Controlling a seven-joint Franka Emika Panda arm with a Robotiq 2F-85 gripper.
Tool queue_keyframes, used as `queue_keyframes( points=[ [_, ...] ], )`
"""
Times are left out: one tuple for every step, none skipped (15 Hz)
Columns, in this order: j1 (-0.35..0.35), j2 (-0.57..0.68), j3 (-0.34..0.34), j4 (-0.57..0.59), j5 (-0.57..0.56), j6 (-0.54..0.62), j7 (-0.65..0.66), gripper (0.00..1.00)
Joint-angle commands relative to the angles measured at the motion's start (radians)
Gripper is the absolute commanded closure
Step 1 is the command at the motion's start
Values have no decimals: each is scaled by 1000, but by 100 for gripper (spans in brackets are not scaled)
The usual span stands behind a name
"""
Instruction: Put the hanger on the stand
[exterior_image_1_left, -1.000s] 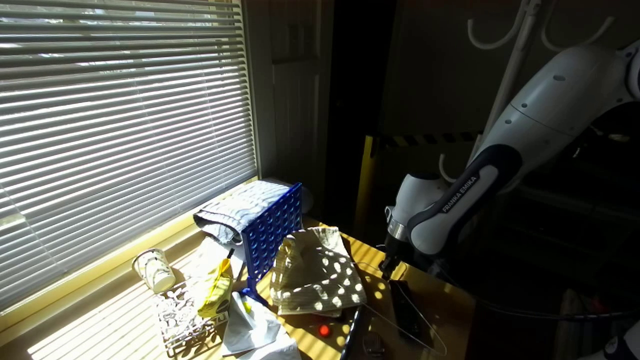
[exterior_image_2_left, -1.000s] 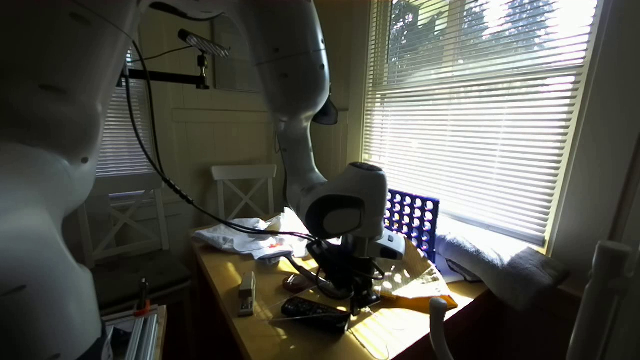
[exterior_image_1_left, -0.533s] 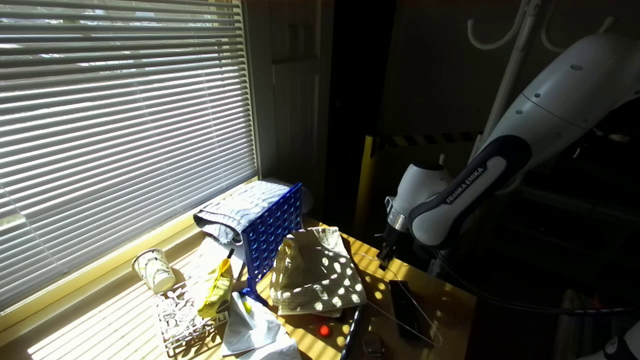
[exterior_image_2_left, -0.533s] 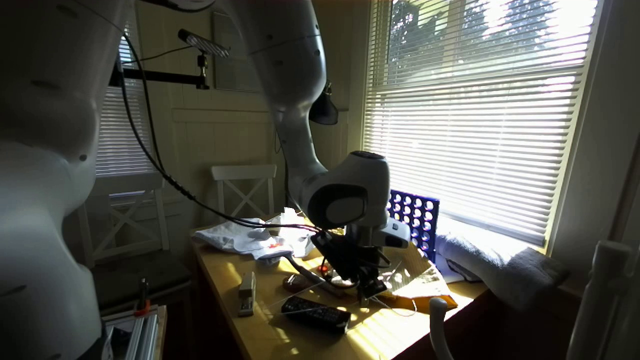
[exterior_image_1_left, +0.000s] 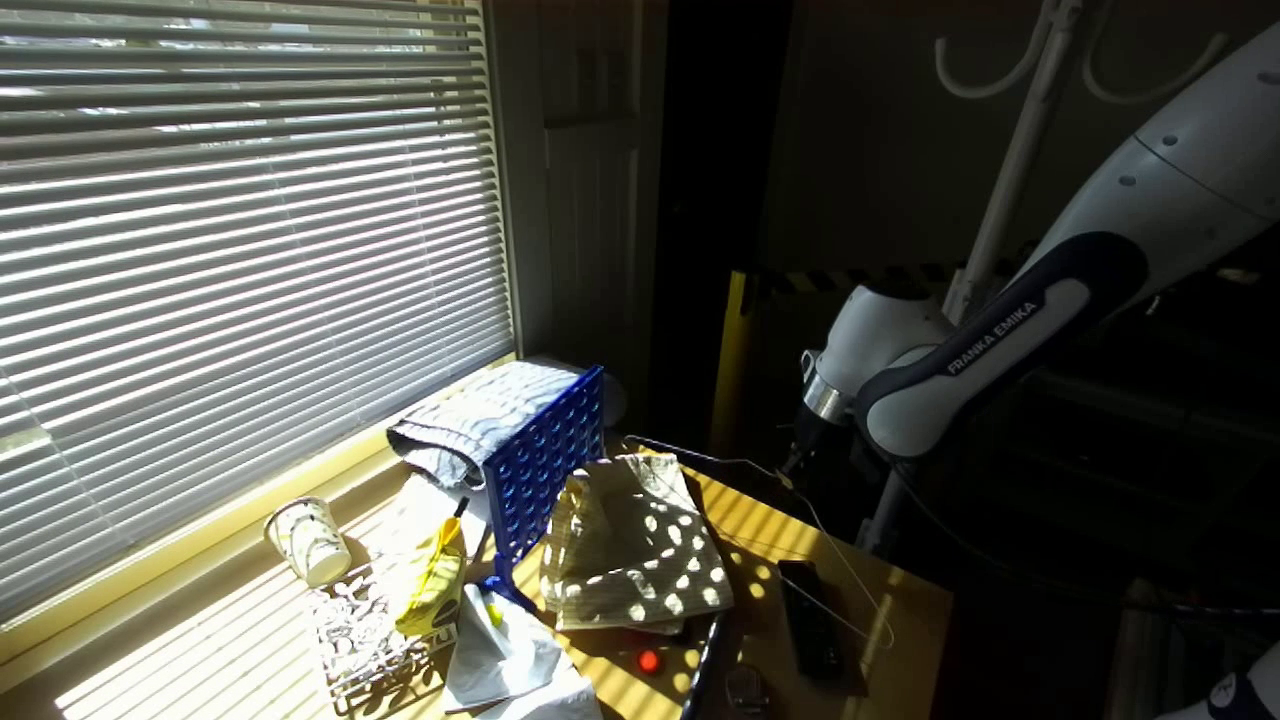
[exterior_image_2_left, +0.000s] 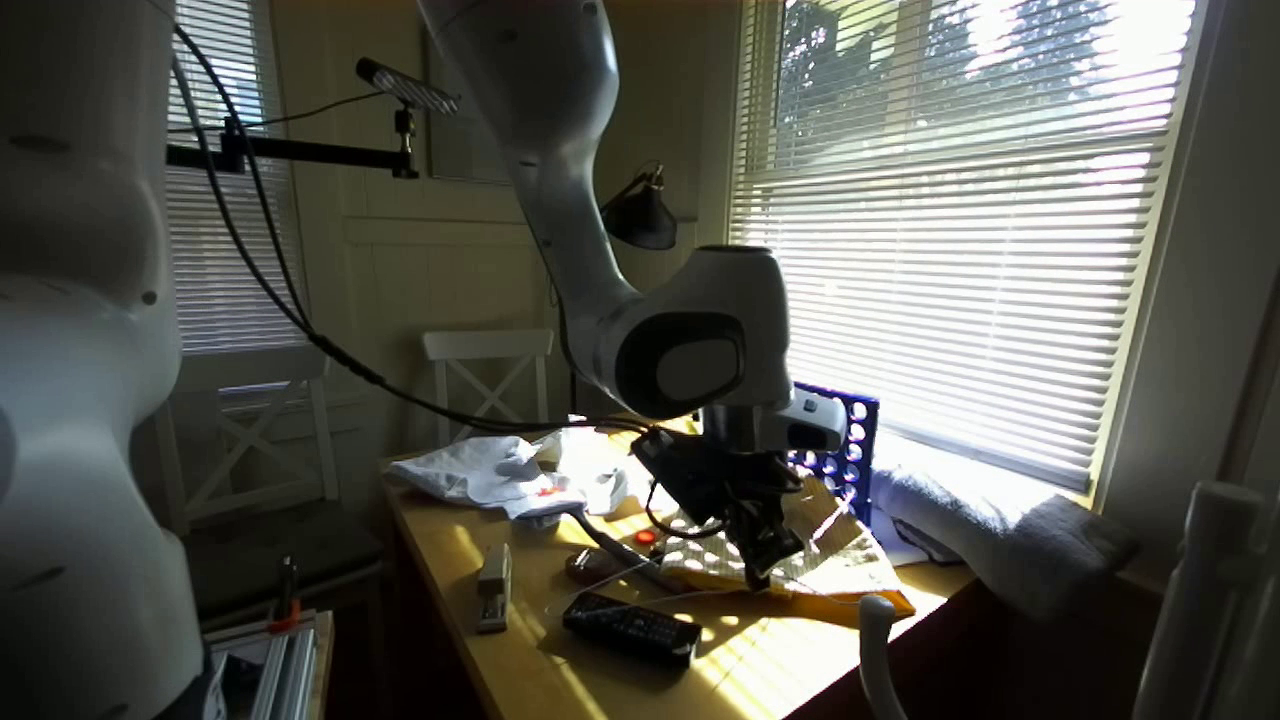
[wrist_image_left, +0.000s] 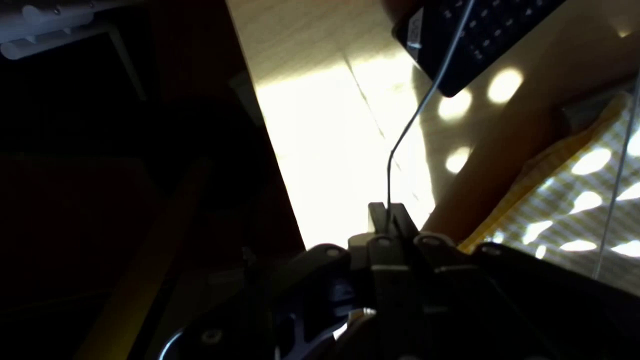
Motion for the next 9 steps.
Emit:
queue_keyframes(
  points=[
    [37,-122,-81,-67,-165,-74,151,99],
    [35,-143,-91,-71,-216,-101,192,99],
    [29,-166,-93,-75,-264,-135,230,99],
    [19,-187,-87,-77,-300,-168,258,99],
    [9,-212,-76,-81,-319,-208,270,99],
    [1,-234,-61,-86,-317,-242,265,99],
    [-6,-254,-52,-89,-330,-274,277,99],
    [-11,-275,-42,-92,-328,-307,274,99],
    [-17,-297,-34,-94,-334,-342,278,99]
  ],
)
